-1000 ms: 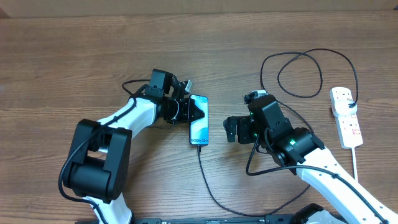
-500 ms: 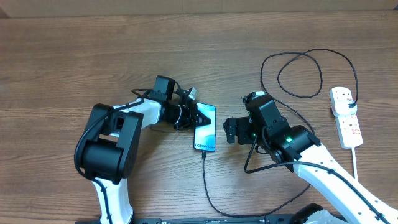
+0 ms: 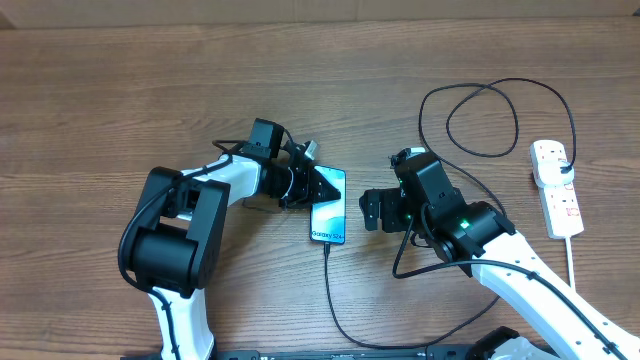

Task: Plug charger to phone and switch on socket
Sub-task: 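Lower the phone flat onto the table with the left gripper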

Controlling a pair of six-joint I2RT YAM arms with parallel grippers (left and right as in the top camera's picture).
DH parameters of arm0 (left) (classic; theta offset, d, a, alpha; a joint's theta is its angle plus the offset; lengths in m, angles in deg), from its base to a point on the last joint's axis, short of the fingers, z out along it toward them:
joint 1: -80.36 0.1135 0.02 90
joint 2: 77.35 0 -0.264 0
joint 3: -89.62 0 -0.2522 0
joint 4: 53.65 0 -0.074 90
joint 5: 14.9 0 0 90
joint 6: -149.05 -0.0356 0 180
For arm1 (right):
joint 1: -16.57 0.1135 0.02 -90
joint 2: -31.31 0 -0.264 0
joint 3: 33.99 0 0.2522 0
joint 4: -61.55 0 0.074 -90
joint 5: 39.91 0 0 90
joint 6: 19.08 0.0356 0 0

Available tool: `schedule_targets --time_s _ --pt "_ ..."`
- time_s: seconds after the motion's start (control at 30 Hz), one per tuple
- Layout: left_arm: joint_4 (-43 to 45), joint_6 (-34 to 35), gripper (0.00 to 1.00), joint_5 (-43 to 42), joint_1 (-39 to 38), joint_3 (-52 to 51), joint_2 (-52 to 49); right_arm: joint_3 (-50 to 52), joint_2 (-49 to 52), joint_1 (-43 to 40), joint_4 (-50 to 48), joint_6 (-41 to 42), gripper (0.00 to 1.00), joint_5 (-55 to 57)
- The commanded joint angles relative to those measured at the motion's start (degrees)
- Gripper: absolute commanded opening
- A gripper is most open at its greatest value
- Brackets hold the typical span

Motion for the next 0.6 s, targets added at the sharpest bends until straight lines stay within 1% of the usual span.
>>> schedule_targets --time_s 0.0,0.23,0.57 --pt "-2.38 1.01 0.23 16.61 0.28 -1.75 -2.27 -1.36 0.13 -0.28 -0.09 0.24 1.0 -0.09" --pt "-5.75 1.03 0.29 21.79 0.28 -1.75 -2.27 -1.33 0.74 -0.28 -0.11 0.24 1.0 -0.11" --pt "-8.35 1.22 0.31 26.14 0.28 -1.53 -2.27 -1.33 1.64 -0.28 -0.33 0.28 1.0 -0.11"
